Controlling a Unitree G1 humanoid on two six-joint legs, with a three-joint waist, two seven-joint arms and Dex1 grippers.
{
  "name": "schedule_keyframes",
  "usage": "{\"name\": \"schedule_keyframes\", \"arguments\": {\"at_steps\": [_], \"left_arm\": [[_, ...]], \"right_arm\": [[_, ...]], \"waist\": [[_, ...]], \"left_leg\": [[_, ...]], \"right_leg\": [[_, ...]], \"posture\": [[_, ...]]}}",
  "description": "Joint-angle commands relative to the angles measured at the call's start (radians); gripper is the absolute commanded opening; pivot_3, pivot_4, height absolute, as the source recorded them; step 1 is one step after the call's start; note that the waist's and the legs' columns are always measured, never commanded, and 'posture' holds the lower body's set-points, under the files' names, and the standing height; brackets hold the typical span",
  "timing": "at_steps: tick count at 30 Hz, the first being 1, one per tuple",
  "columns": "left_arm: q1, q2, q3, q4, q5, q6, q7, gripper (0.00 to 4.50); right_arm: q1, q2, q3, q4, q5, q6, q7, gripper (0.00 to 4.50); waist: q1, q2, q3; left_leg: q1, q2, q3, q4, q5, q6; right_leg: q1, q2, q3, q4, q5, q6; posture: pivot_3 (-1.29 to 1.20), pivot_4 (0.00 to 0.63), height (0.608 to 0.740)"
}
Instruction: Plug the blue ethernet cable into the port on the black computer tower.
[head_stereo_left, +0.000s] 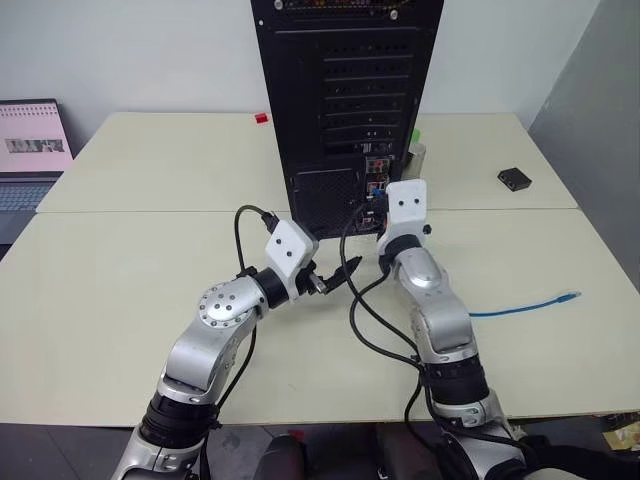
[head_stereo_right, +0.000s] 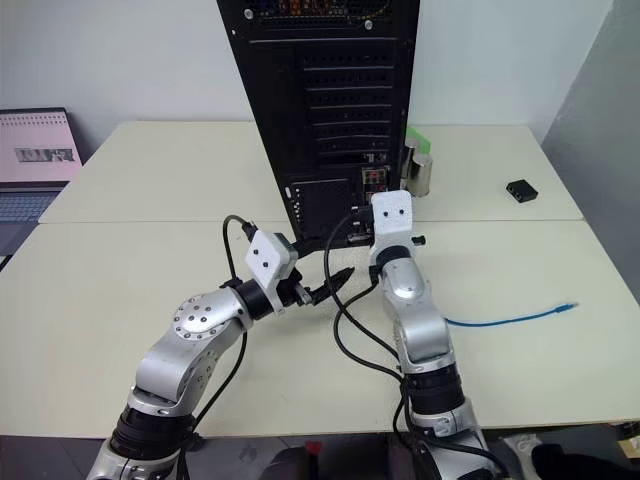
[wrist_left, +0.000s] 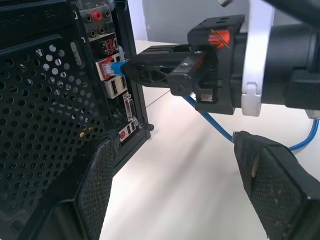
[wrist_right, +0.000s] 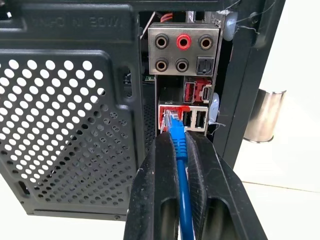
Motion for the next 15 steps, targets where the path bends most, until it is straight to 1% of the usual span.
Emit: {"name": "schedule_keyframes", "arguments": {"at_steps": [1,5,8,13,15], "left_arm": [[-0.010,0.012,0.046,-0.018,0.003,-0.003,0.013,3.84],[-0.030,0.020,0.092,0.011,0.012,0.013,0.046,3.84],[-0.044,0.028,0.103,0.007,0.001,0.030,0.042,3.84],[-0.056,0.062,0.112,-0.013,-0.046,0.080,-0.012,3.84],[-0.069,0.094,0.126,-0.012,-0.068,0.102,-0.048,3.84]], "right_arm": [[-0.049,0.048,0.006,-0.052,0.028,0.023,-0.010,0.00],[-0.062,0.065,0.031,-0.057,0.041,0.037,-0.016,0.00],[-0.074,0.073,0.045,-0.047,0.048,0.035,-0.021,0.00],[-0.101,0.081,0.057,-0.016,0.055,0.025,-0.025,0.00],[-0.119,0.083,0.054,0.007,0.058,0.016,-0.029,0.00]], "waist": [[0.000,0.000,0.000],[0.000,0.000,0.000],[0.000,0.000,0.000],[-0.005,0.000,0.000],[-0.010,0.000,0.000]], "left_leg": [[0.000,0.000,0.000,0.000,0.000,0.000],[0.000,0.000,0.000,0.000,0.000,0.000],[0.000,0.000,0.000,0.000,0.000,0.000],[0.000,0.000,0.000,0.000,0.000,0.000],[0.000,0.000,0.000,-0.001,0.000,0.000]], "right_leg": [[0.000,0.000,0.000,0.000,0.000,0.000],[0.000,0.000,0.000,0.000,0.000,0.000],[0.000,0.000,0.000,0.000,0.000,0.000],[-0.001,0.000,0.000,0.000,0.000,0.000],[-0.001,0.000,0.000,0.000,0.000,0.000]], "posture": [[0.00,0.150,0.740],[0.00,0.150,0.740],[0.00,0.150,0.740],[0.00,0.150,0.740],[0.00,0.150,0.740]]}}
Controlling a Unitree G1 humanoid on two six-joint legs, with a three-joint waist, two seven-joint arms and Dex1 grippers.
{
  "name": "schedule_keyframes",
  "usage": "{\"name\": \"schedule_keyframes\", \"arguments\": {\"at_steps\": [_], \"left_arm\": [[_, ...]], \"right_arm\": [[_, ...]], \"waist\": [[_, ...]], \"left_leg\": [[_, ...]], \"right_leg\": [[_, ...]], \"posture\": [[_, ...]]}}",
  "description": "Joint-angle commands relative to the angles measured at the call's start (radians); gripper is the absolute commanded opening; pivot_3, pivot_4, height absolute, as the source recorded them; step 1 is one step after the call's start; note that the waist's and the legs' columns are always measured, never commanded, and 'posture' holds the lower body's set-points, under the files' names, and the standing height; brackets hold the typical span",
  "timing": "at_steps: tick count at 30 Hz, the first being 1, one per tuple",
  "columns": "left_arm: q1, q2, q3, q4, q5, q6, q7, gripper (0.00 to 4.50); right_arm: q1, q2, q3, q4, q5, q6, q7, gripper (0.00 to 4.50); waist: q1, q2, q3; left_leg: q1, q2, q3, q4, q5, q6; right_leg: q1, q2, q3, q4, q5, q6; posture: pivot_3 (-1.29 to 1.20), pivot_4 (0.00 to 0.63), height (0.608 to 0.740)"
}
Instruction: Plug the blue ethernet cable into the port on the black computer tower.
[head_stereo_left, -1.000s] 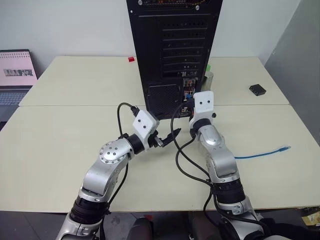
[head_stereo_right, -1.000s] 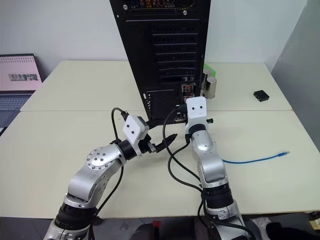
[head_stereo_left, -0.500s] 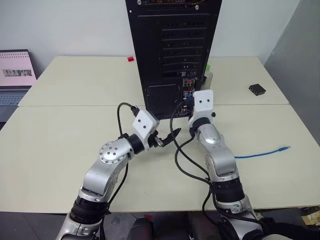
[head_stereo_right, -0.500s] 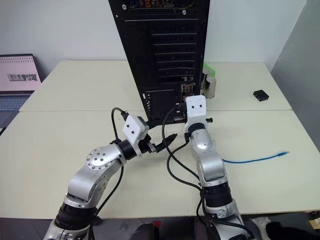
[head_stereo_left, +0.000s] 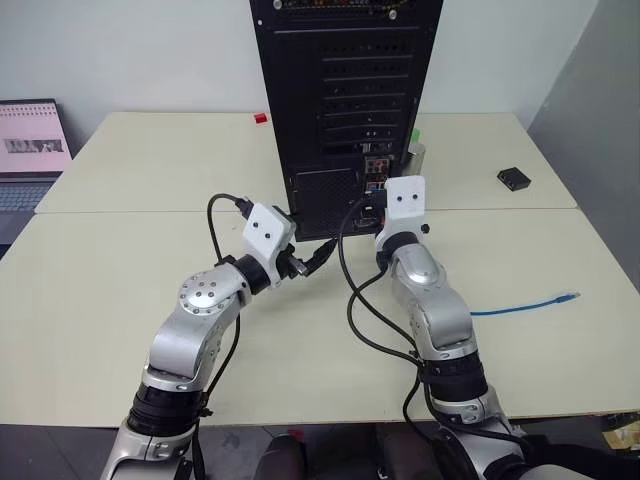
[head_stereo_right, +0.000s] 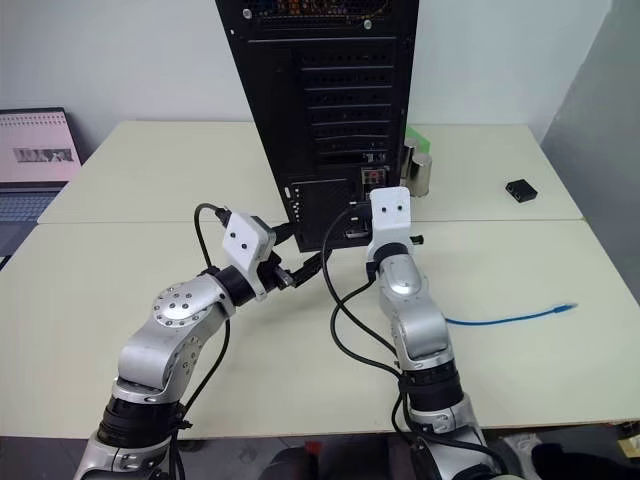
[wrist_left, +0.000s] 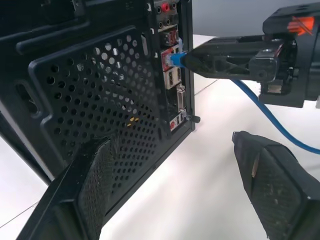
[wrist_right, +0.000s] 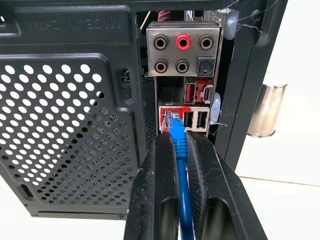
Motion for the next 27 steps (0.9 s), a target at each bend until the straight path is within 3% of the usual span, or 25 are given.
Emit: {"name": "schedule_keyframes", "arguments": {"at_steps": [1,19,21,27], "left_arm": [[-0.035,0.053,0.046,-0.037,-0.054,0.035,-0.064,3.84],[-0.075,0.093,0.072,-0.004,-0.086,0.091,-0.114,3.84],[-0.073,0.091,0.069,-0.005,-0.084,0.089,-0.114,3.84],[-0.071,0.097,0.066,0.017,-0.073,0.070,-0.125,3.84]], "right_arm": [[-0.105,0.084,0.030,0.019,0.027,-0.029,0.004,0.00],[-0.157,0.096,0.048,0.085,0.113,-0.058,0.006,0.00],[-0.134,0.083,0.055,0.073,0.115,-0.056,0.016,0.69],[-0.077,0.030,0.076,0.012,0.109,-0.030,0.062,2.03]], "waist": [[-0.005,0.000,0.000],[-0.027,0.000,0.000],[-0.030,0.000,0.000],[-0.029,0.000,0.000]], "left_leg": [[0.000,0.000,0.000,0.000,0.000,0.000],[0.001,0.001,0.001,0.000,0.000,0.000],[0.001,0.001,0.001,0.000,0.000,0.000],[-0.002,0.001,0.001,-0.002,0.000,0.000]], "right_leg": [[0.000,0.000,0.000,0.000,0.000,0.000],[-0.001,0.000,0.002,0.001,0.000,0.000],[-0.001,0.000,0.002,0.001,0.000,0.000],[-0.004,0.000,0.002,0.001,0.000,0.000]], "posture": [[0.00,0.150,0.740],[0.00,0.150,0.740],[0.00,0.150,0.740],[0.00,0.150,0.740]]}}
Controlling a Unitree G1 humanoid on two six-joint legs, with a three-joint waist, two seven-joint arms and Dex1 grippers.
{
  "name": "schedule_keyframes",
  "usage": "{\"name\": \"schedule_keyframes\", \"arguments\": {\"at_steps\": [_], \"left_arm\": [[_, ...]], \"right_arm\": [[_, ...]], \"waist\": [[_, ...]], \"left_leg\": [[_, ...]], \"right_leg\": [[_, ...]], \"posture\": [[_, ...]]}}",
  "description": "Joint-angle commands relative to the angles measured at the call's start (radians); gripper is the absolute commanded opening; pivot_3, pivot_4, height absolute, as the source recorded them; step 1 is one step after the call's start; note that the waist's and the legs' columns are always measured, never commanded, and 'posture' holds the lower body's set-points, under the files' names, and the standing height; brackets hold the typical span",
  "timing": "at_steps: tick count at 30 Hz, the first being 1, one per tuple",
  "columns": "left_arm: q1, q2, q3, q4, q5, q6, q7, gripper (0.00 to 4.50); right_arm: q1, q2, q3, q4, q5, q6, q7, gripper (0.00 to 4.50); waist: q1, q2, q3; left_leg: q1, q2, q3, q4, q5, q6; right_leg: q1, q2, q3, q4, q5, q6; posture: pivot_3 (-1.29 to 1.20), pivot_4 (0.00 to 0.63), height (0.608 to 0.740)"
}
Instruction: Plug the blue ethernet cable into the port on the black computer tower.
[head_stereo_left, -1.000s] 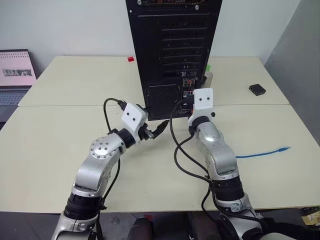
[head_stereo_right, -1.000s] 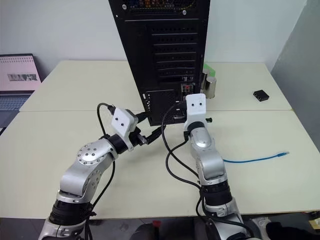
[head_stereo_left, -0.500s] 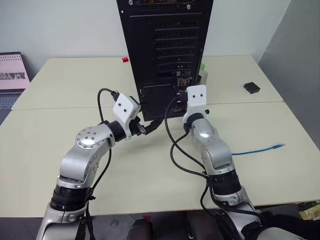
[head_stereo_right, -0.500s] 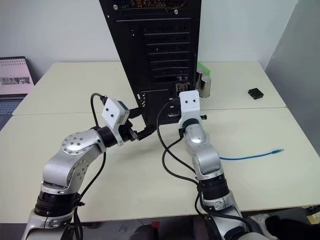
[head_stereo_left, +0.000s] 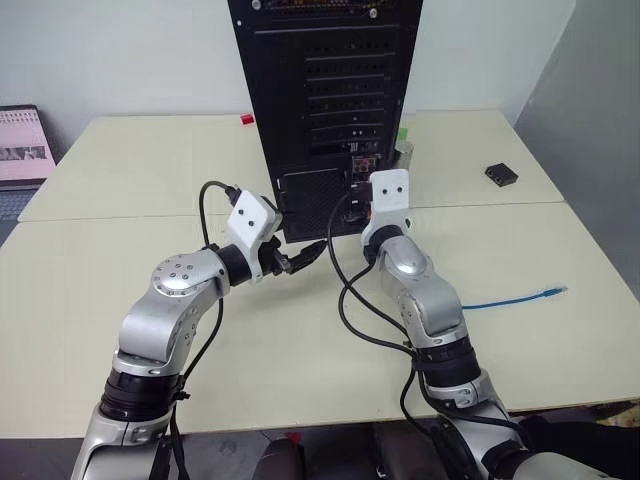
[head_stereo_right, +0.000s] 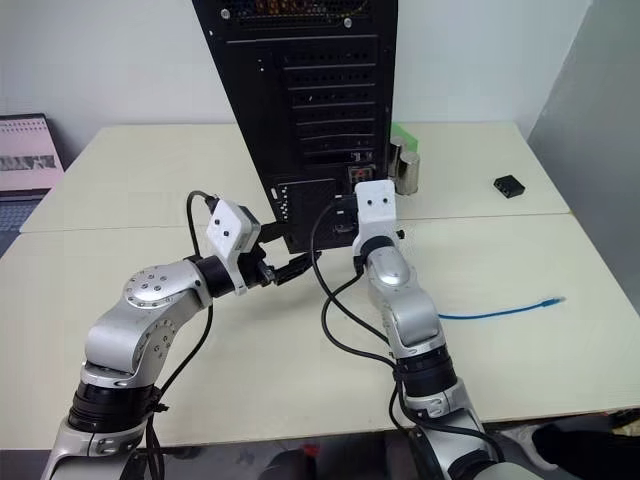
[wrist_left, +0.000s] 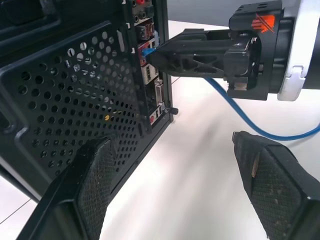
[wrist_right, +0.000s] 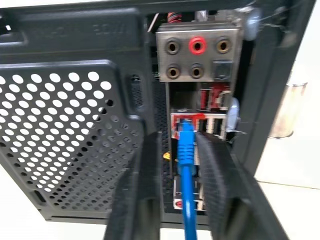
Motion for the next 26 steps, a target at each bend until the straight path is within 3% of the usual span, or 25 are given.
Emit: {"name": "schedule_keyframes", "arguments": {"at_steps": [1,7,11,17,26], "left_arm": [[-0.011,0.010,0.010,0.003,0.003,-0.033,-0.013,3.84],[-0.033,0.024,0.018,0.050,0.011,-0.041,-0.027,3.84],[-0.065,0.064,0.009,0.086,0.032,-0.047,-0.056,3.84],[-0.092,0.133,-0.004,0.098,0.014,-0.046,-0.156,3.84],[-0.134,0.182,0.010,0.119,-0.055,-0.021,-0.298,3.84]], "right_arm": [[0.002,0.024,0.055,-0.091,0.016,0.000,0.060,2.25],[0.056,-0.058,0.048,-0.200,0.008,0.056,0.126,3.50],[0.152,-0.210,0.043,-0.445,0.087,0.214,0.278,4.45],[0.206,-0.424,-0.056,-0.634,0.207,0.299,0.454,4.48],[0.239,-0.691,-0.261,-0.593,0.321,0.238,0.662,4.48]], "waist": [[0.000,0.000,0.000],[0.007,0.000,0.000],[0.019,0.000,0.000],[0.037,0.000,0.000],[0.040,-0.001,0.001]], "left_leg": [[-0.002,0.000,0.000,0.000,0.000,0.000],[-0.005,0.000,-0.001,0.000,0.000,0.000],[-0.007,-0.002,-0.002,0.002,0.000,0.000],[-0.009,-0.003,-0.003,0.003,0.000,0.000],[-0.008,-0.003,-0.003,0.003,0.000,0.000]], "right_leg": [[-0.002,0.000,0.000,0.000,0.000,0.000],[-0.005,-0.002,-0.001,0.000,0.000,0.000],[-0.004,-0.001,-0.003,0.000,0.000,0.000],[-0.004,-0.002,-0.005,-0.001,0.000,0.000],[-0.004,-0.001,-0.005,-0.001,0.000,0.000]], "posture": [[0.00,0.150,0.740],[0.00,0.150,0.740],[0.00,0.150,0.740],[0.00,0.150,0.740],[0.00,0.150,0.740]]}}
